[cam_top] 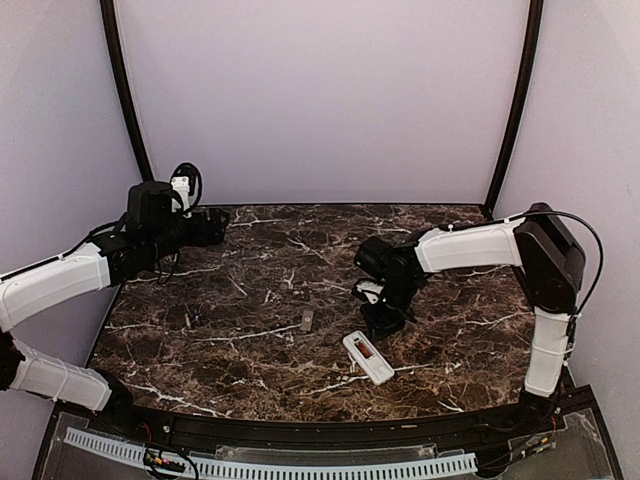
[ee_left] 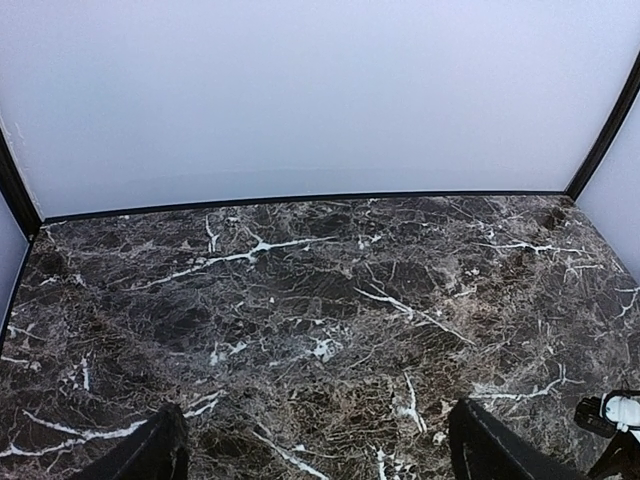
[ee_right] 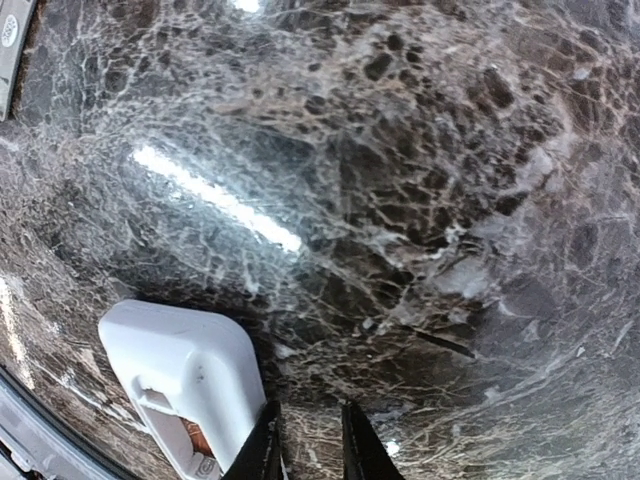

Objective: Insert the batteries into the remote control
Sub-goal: Adjust the remote control without batteries at the center of the board.

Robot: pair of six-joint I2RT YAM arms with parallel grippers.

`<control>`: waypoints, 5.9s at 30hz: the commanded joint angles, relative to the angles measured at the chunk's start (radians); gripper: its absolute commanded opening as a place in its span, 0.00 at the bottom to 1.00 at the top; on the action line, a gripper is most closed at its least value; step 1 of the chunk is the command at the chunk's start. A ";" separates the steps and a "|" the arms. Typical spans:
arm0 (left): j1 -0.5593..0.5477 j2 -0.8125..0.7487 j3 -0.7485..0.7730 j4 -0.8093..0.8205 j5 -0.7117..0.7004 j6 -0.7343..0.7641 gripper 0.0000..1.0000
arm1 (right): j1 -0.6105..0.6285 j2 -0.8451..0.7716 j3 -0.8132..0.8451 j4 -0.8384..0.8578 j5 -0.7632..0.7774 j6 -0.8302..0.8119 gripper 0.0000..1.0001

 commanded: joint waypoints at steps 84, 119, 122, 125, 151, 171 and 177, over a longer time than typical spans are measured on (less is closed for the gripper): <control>0.018 -0.029 -0.055 0.061 -0.005 -0.004 0.89 | 0.200 -0.060 -0.180 0.155 -0.285 0.257 0.13; 0.021 -0.008 -0.059 0.080 0.000 0.052 0.91 | 0.221 -0.164 -0.017 0.064 0.025 -1.063 0.95; 0.026 0.004 -0.055 0.063 0.002 0.033 0.92 | 0.226 -0.143 -0.032 0.098 -0.024 -1.071 0.94; 0.028 0.018 -0.049 0.059 0.008 0.021 0.92 | 0.239 -0.112 -0.039 0.120 0.016 -1.080 0.92; 0.031 0.029 -0.045 0.051 0.001 0.024 0.92 | 0.283 -0.013 -0.069 0.174 0.059 -0.956 0.68; 0.031 0.059 -0.051 0.012 -0.048 -0.108 0.90 | 0.263 -0.014 -0.026 0.215 0.135 -0.770 0.79; 0.031 0.082 -0.022 -0.297 -0.199 -0.446 0.88 | 0.250 -0.109 0.021 0.309 0.219 -0.681 0.82</control>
